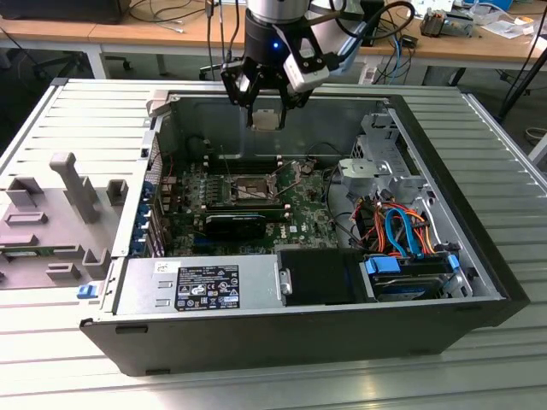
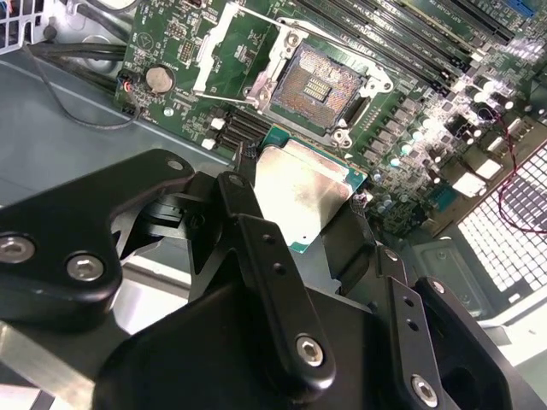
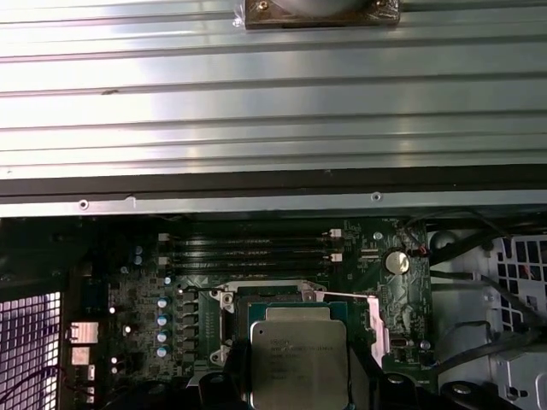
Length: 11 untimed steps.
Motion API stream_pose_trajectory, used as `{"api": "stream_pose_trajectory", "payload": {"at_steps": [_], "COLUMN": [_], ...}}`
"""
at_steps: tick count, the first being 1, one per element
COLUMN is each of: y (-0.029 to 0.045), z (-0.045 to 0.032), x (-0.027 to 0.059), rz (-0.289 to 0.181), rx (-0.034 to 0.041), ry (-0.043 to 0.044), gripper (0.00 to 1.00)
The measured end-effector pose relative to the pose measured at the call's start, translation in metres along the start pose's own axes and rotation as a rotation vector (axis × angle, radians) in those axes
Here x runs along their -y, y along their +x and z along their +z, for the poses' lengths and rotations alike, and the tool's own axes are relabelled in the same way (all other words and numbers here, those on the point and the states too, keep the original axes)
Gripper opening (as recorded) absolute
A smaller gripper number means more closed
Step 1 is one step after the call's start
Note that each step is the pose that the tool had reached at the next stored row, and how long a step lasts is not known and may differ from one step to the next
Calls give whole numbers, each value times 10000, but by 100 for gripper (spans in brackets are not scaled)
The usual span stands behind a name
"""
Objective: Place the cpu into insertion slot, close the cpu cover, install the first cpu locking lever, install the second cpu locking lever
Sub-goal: 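Place the cpu into insertion slot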
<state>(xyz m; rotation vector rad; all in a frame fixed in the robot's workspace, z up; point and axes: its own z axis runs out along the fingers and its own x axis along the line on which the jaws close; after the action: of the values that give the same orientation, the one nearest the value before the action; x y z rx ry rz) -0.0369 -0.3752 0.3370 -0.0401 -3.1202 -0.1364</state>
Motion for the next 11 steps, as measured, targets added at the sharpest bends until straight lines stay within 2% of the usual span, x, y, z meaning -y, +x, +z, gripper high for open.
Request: {"api": "stream_pose_trajectory", "payload": {"at_steps": [11], "y": [-1], "z": [34], "x": [13], "rz": [-1], "rx": [-1], "ry": [2], "gripper": [55]}}
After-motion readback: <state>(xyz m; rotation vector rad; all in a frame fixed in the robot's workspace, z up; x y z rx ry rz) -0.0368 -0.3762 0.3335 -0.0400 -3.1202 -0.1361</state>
